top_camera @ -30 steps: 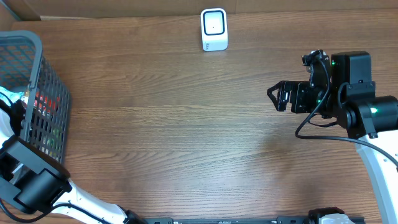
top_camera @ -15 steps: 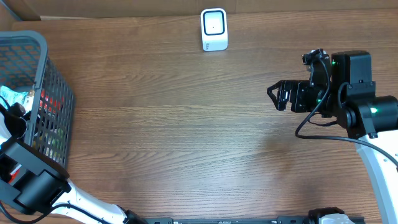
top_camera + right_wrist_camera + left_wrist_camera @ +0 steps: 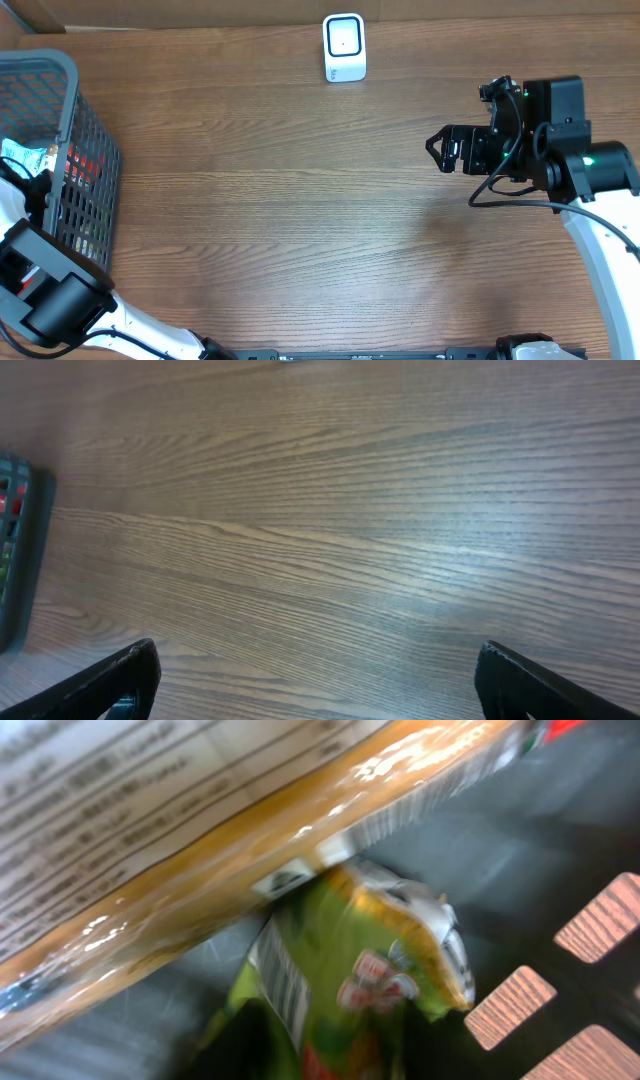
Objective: Scan the item barcode
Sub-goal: 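Reach into the basket and grasp the green snack packet with left gripper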
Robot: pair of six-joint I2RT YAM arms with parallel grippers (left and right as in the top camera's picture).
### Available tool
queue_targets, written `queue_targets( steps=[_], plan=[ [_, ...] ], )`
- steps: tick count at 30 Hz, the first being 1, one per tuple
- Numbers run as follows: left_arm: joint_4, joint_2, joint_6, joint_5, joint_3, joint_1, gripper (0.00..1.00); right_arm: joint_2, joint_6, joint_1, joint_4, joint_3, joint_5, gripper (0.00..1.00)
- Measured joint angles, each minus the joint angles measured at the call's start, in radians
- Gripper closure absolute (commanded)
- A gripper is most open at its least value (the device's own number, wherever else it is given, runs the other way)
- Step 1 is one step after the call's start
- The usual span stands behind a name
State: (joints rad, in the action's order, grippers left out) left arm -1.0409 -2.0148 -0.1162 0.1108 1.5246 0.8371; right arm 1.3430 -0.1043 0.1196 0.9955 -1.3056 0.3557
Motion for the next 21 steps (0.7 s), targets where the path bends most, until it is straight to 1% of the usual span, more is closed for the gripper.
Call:
queue_targets(
  steps=[5, 9, 12, 19, 21],
  plan=[
    [-0.027, 0.003, 0.001, -0.01, 0.023, -0.006, 0.96, 0.01, 0.0, 0.0, -0.01, 0.0, 0.004, 0.0],
    [-0.128, -0.023, 0.018, -0.02, 0.099, -0.006, 0.96, 0.01, 0.0, 0.0, -0.016, 0.0, 0.005, 0.0],
    [-0.215, -0.05, 0.039, -0.017, 0.214, -0.006, 0.96, 0.01, 0.0, 0.0, -0.017, 0.0, 0.006, 0.0],
    [-0.34, -0.053, 0.081, 0.032, 0.528, -0.006, 0.96, 0.01, 0.0, 0.0, -0.016, 0.0, 0.006, 0.0],
    [-0.372, -0.046, 0.086, 0.043, 0.56, -0.006, 0.87, 0.01, 0.0, 0.0, -0.016, 0.0, 0.006, 0.0]
  ],
)
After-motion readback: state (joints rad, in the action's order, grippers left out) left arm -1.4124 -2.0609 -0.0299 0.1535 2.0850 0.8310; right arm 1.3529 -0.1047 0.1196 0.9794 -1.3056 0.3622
